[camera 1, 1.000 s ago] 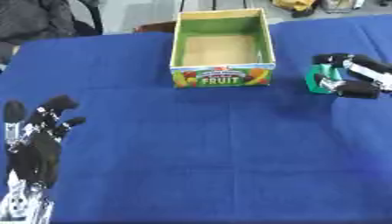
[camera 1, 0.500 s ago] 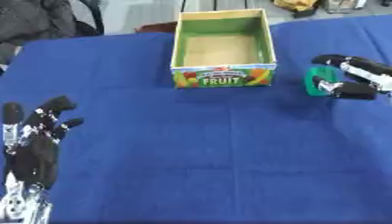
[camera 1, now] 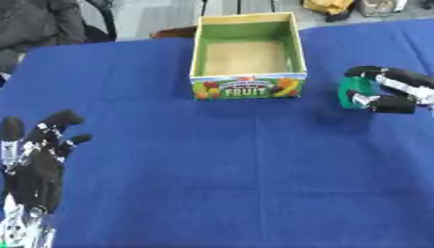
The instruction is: Pick up objects on the table and place them in the box.
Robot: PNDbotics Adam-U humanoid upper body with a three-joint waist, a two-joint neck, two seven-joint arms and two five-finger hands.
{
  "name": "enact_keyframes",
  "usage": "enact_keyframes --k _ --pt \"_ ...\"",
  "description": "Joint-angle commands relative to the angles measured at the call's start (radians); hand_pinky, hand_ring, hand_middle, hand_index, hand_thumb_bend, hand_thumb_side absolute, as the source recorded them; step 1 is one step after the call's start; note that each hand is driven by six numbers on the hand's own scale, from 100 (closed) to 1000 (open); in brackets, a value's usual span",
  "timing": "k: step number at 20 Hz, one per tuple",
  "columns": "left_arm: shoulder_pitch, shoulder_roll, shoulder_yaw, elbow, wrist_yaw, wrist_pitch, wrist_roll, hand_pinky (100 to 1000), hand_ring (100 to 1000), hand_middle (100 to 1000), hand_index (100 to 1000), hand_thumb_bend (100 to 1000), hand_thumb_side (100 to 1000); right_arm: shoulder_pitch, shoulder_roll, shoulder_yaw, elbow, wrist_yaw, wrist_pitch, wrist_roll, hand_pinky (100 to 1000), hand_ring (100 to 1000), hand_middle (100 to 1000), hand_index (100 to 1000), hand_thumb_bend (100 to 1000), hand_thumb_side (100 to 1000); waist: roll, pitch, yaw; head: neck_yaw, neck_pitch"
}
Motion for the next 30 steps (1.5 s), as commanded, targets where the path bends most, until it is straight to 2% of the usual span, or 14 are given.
enact_keyframes --k 1,11,14,15,17,22,27,30 --pt "-0.005 0.006 -0.002 -0.013 -0.003 -0.003 -0.006 737 966 665 788 630 1000 -0.015 -0.040 -0.012 0.002 0.009 -0.006 0.008 992 1000 995 1000 100 888 -0.003 -0.011 0.001 -0.003 -0.005" --pt "-0.005 0.004 -0.002 -0.013 -0.003 -0.003 -0.010 738 968 666 788 631 1000 -0.003 -0.048 -0.005 0.005 0.029 -0.017 0.044 966 1000 1000 1000 100 935 -0.001 -0.011 0.002 -0.006 -0.002" --pt "-0.005 0.004 -0.001 -0.013 -0.003 -0.003 -0.010 738 968 666 788 631 1000 -0.002 -0.048 -0.003 0.010 0.041 -0.023 0.060 961 1000 1000 1000 100 881 -0.001 -0.010 0.003 -0.007 0.000" --pt "-0.005 0.004 -0.001 -0.012 -0.003 -0.003 -0.011 738 969 667 789 632 1000 -0.002 -0.047 -0.003 0.011 0.044 -0.024 0.064 948 1000 1000 1000 100 825 -0.001 -0.010 0.003 -0.007 0.000" --pt "-0.006 0.004 -0.002 -0.012 -0.003 -0.003 -0.011 738 969 667 789 632 1000 -0.003 -0.045 -0.002 0.014 0.049 -0.025 0.071 937 1000 1000 1000 100 784 -0.002 -0.009 0.003 -0.008 -0.001" --pt "-0.007 0.003 -0.001 -0.012 -0.004 -0.003 -0.012 739 969 668 789 633 1000 -0.002 -0.036 -0.002 0.025 0.063 -0.024 0.073 903 958 1000 1000 100 733 -0.002 -0.006 0.006 -0.008 0.000" --pt "-0.009 0.002 -0.001 -0.013 -0.003 -0.003 -0.012 739 970 668 789 635 1000 -0.004 -0.024 -0.001 0.034 0.071 -0.026 0.059 838 859 981 1000 100 649 -0.002 -0.004 0.008 -0.010 -0.001" --pt "-0.009 0.000 -0.001 -0.012 -0.003 -0.003 -0.013 739 970 669 789 635 1000 -0.006 -0.016 0.000 0.037 0.074 -0.028 0.043 783 773 927 1000 100 573 -0.001 -0.002 0.009 -0.009 -0.001"
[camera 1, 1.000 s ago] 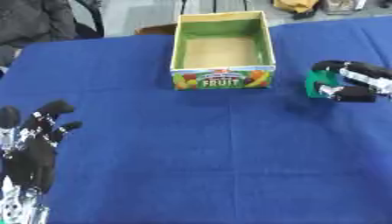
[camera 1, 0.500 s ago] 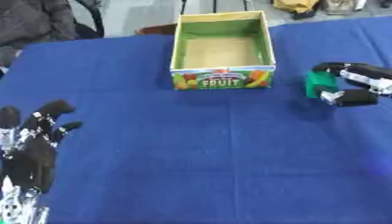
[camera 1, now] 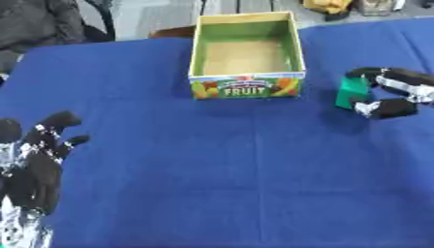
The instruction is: Pick up objects on the table and place them in the box.
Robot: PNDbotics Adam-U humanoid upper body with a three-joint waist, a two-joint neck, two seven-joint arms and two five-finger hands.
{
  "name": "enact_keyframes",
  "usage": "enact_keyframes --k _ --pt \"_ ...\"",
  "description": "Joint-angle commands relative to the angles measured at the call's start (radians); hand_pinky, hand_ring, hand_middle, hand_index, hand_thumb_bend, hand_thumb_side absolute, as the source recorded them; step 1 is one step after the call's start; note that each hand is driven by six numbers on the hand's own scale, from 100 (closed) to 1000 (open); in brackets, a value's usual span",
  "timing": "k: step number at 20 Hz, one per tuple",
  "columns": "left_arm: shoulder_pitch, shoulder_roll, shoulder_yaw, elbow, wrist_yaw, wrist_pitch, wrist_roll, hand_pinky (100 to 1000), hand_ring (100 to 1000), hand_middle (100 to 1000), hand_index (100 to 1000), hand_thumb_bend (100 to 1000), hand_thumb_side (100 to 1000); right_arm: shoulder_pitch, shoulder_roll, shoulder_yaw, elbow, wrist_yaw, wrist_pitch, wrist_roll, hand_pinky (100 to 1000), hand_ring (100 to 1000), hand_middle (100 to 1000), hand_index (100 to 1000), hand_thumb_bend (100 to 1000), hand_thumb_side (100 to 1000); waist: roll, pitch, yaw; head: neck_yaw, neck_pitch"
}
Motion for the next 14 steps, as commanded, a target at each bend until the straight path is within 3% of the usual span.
enact_keyframes --k 1,6,9,14 --pt "-0.010 0.003 -0.001 -0.012 -0.003 -0.003 -0.004 739 971 669 789 635 1000 -0.001 -0.001 0.006 0.022 0.021 0.000 -0.011 774 757 912 1000 100 565 -0.003 -0.006 0.002 -0.001 -0.001" --pt "-0.009 0.002 -0.001 -0.012 -0.004 -0.003 -0.005 739 971 669 789 636 1000 -0.005 0.014 0.004 0.034 0.036 -0.002 -0.056 755 669 741 1000 100 474 -0.002 -0.005 0.003 -0.001 0.000" --pt "-0.008 0.001 -0.001 -0.012 -0.004 -0.003 -0.005 739 971 669 788 637 1000 -0.007 0.022 0.000 0.036 0.044 -0.002 -0.095 731 576 594 1000 100 392 -0.001 -0.005 0.003 -0.003 0.000" --pt "-0.007 0.000 -0.001 -0.011 -0.005 -0.003 -0.005 740 972 669 788 637 1000 -0.010 0.033 -0.016 0.026 0.055 0.015 -0.168 680 499 441 999 100 268 0.002 -0.004 0.001 -0.003 0.000"
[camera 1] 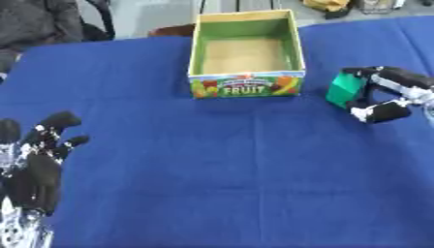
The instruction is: Pick up objects on the table and place them in the box.
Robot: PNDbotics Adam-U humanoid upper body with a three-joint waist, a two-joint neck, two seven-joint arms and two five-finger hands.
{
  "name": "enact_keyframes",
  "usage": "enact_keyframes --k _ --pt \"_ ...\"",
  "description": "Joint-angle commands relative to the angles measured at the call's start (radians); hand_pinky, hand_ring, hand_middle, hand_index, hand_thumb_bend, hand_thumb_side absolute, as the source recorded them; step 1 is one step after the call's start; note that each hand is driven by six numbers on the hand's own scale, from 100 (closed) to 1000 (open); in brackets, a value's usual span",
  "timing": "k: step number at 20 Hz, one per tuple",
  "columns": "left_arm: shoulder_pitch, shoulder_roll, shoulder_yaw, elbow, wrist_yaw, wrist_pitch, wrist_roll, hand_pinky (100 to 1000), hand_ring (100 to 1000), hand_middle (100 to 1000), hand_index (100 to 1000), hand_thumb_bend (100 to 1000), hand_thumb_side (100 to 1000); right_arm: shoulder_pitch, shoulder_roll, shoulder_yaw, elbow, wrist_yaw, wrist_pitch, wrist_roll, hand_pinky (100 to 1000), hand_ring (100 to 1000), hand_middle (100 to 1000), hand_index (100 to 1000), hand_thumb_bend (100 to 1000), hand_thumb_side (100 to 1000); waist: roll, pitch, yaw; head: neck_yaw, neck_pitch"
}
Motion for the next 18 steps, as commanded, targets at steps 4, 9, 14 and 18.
enact_keyframes --k 4,9,14,18 --pt "-0.006 0.004 -0.001 -0.011 -0.004 -0.003 -0.005 740 972 670 788 637 1000 -0.003 -0.002 -0.025 -0.021 0.020 0.045 -0.090 664 476 375 981 100 210 0.000 -0.012 0.000 -0.002 0.000" --pt "-0.006 0.003 -0.002 -0.010 -0.004 -0.003 -0.007 740 973 670 789 638 1000 0.000 0.010 -0.005 -0.005 0.022 0.064 -0.238 640 458 293 947 100 201 0.001 -0.012 0.000 -0.006 -0.001" --pt "-0.006 0.004 -0.002 -0.010 -0.004 -0.003 -0.008 740 973 670 788 639 1000 -0.007 0.021 0.003 0.007 -0.003 0.060 -0.316 630 446 225 906 100 208 0.001 -0.013 0.001 -0.008 0.000" --pt "-0.005 0.003 -0.002 -0.009 -0.003 -0.002 -0.009 740 973 670 788 640 1000 -0.013 0.019 0.008 -0.006 -0.029 0.056 -0.332 626 434 200 883 100 194 -0.001 -0.014 0.002 -0.007 0.002"
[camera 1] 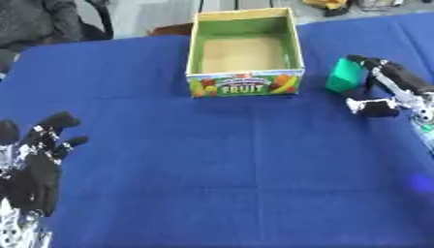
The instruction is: Pick up objects on the table and place them in the box.
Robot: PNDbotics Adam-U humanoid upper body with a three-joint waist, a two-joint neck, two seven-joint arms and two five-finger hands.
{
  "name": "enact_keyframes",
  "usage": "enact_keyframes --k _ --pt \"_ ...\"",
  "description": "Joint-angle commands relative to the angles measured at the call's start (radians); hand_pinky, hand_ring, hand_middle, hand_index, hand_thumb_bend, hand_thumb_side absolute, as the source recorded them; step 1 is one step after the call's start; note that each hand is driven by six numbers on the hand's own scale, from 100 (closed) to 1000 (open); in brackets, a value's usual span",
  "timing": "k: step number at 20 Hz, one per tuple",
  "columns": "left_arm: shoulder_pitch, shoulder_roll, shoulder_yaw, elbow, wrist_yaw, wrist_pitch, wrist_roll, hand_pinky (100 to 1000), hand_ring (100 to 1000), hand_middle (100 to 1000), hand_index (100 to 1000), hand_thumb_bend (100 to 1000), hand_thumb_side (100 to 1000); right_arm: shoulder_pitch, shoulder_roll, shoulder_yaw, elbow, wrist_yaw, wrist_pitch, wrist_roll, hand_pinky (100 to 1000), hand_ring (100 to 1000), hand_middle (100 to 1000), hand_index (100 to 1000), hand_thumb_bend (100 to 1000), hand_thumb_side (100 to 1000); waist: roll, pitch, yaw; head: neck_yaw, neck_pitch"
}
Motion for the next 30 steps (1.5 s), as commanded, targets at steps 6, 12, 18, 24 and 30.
enact_keyframes --k 6,12,18,24,30 --pt "-0.004 0.005 -0.001 -0.009 -0.002 0.000 -0.004 741 974 671 789 642 1000 -0.039 -0.041 0.011 -0.080 -0.061 0.000 -0.006 622 415 162 867 100 109 -0.010 -0.019 -0.001 -0.001 0.003" --pt "-0.001 0.007 -0.001 -0.006 -0.004 0.002 -0.004 741 975 671 788 646 1000 -0.087 -0.069 0.027 -0.150 -0.094 0.009 0.032 626 412 166 870 100 100 -0.021 -0.025 -0.003 -0.015 0.000" --pt "-0.005 0.011 -0.001 -0.006 -0.004 0.002 -0.004 740 975 671 788 649 1000 -0.128 -0.070 0.035 -0.163 -0.101 0.012 0.054 630 413 173 874 100 100 -0.032 -0.026 0.006 -0.027 -0.012" --pt "-0.032 0.022 -0.028 -0.011 0.005 0.006 -0.029 740 974 671 788 650 996 -0.209 -0.050 0.013 -0.076 -0.076 0.023 0.059 634 420 179 878 100 100 -0.056 -0.014 0.068 -0.063 -0.041" --pt "-0.057 0.026 -0.057 -0.016 0.015 0.011 -0.060 740 973 669 787 650 994 -0.267 -0.025 -0.018 0.044 -0.032 0.020 0.047 641 430 187 886 100 100 -0.074 0.002 0.143 -0.114 -0.075"
